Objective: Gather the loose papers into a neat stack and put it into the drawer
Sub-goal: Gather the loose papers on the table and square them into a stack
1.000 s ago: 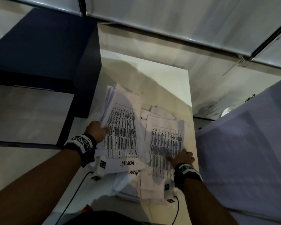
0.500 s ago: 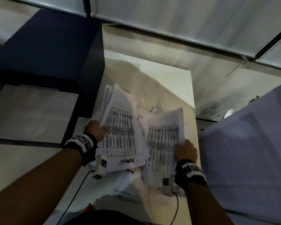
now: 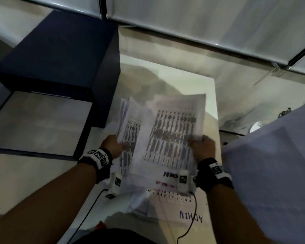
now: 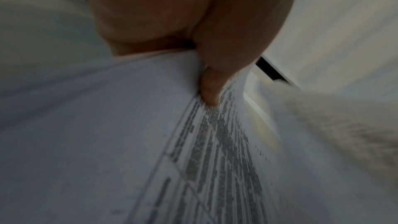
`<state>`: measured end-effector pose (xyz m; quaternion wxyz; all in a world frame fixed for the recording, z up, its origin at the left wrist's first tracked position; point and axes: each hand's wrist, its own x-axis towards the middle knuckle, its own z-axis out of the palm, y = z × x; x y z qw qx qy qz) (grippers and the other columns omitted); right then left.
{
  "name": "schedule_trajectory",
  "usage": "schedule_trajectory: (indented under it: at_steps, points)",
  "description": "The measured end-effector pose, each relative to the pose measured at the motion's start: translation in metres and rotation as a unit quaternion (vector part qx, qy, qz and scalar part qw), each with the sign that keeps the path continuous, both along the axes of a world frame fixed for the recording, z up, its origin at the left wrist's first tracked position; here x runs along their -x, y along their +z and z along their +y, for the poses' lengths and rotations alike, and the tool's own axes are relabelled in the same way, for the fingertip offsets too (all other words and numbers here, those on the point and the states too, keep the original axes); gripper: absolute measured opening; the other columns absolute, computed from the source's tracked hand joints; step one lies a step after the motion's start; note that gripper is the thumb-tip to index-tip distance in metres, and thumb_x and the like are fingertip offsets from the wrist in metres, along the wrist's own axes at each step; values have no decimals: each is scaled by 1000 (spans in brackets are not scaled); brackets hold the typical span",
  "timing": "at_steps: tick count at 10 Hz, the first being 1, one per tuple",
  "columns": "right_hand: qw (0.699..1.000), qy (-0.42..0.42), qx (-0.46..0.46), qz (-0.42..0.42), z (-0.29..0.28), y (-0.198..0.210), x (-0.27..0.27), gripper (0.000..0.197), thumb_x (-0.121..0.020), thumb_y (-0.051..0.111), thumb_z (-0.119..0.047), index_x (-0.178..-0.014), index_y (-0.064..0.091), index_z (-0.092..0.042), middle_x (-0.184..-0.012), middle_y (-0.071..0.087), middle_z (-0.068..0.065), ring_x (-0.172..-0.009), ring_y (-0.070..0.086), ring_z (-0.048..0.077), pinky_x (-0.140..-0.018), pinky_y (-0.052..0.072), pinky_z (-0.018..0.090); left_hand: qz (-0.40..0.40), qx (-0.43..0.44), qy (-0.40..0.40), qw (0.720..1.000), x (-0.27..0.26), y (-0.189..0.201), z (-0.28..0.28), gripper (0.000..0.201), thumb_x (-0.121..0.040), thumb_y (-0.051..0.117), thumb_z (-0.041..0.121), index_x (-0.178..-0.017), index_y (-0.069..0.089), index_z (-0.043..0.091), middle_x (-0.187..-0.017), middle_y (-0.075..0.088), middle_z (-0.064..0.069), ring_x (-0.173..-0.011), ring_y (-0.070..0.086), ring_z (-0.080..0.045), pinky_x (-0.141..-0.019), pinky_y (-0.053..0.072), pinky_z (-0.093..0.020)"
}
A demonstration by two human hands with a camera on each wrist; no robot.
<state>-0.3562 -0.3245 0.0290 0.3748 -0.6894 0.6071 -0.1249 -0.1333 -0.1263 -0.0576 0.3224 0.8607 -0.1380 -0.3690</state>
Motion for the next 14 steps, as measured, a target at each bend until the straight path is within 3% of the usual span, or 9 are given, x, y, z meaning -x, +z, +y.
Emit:
schedule_trajectory:
  at_steps: [2,3,4,5,6,8,9,11,14]
  points:
    - [987,86,-111,75,45,-82,-24,34,-100,44,-17,-133,51,-10,-131,57,11,-118,56,32,-98,43,31,62,55,56,995,13,5,-4,53,-96,53,43,-134,54,7,-131,60,-10,-118,58,-30,-101,43,-32]
    - [978,161,-110,76,59,-93,-31,37,-98,45,-14,-134,51,-12,-130,58,9,-118,56,31,-98,43,30,18,49,15,999,19,-1,-4,46,-90,67,27,-129,57,6,-126,64,-13,-110,62,-29,-92,47,-28]
    - [980,83,-35,177,49,-96,-18,62,-91,57,-38,-146,36,-17,-142,41,10,-129,41,37,-105,37,46,-29,54,35,997,20,4,-7,38,-90,64,13,-127,58,4,-123,64,-14,-109,62,-29,-91,44,-25]
    - [968,-47,-73,236,33,-98,17,104,-74,74,-52,-153,15,-16,-155,16,8,-139,20,38,-112,25,54,-45,100,53,993,9,20,-9,37,-90,64,12,-125,58,3,-121,64,-13,-111,61,-29,-101,46,-34]
    - [963,-66,-97,243,24,-104,34,129,-61,80,-60,-153,5,-11,-155,15,12,-139,18,40,-110,23,58,-75,140,59,985,-4,44,-9,31,-92,61,7,-122,59,0,-111,62,-8,-103,59,-22,-92,45,-29]
    - [963,-35,-68,259,19,-99,18,126,-61,80,-61,-151,12,-5,-147,21,16,-134,22,39,-104,34,55,-126,197,86,969,-27,81,-9,34,-89,65,8,-123,59,2,-114,66,-13,-103,63,-27,-96,52,-40]
    - [969,-6,-55,243,27,-99,-2,126,-60,82,-59,-150,14,-3,-145,23,16,-131,25,39,-104,35,53,-121,213,100,964,-27,93,-10,33,-89,64,4,-123,60,3,-109,65,-9,-98,62,-22,-92,50,-32]
    - [969,8,-113,219,27,-104,-35,132,-66,85,-46,-151,-4,1,-154,10,26,-139,26,42,-113,30,46,-107,218,107,964,-28,94,-8,31,-88,65,3,-119,61,1,-112,68,-14,-102,65,-28,-96,53,-42]
    - [977,18,-142,155,36,-119,-43,74,-68,81,-25,-130,51,-2,-130,55,18,-116,56,34,-93,49,36,-119,200,117,965,-27,95,0,39,-87,66,7,-125,57,2,-118,65,-17,-109,62,-31,-99,50,-39]
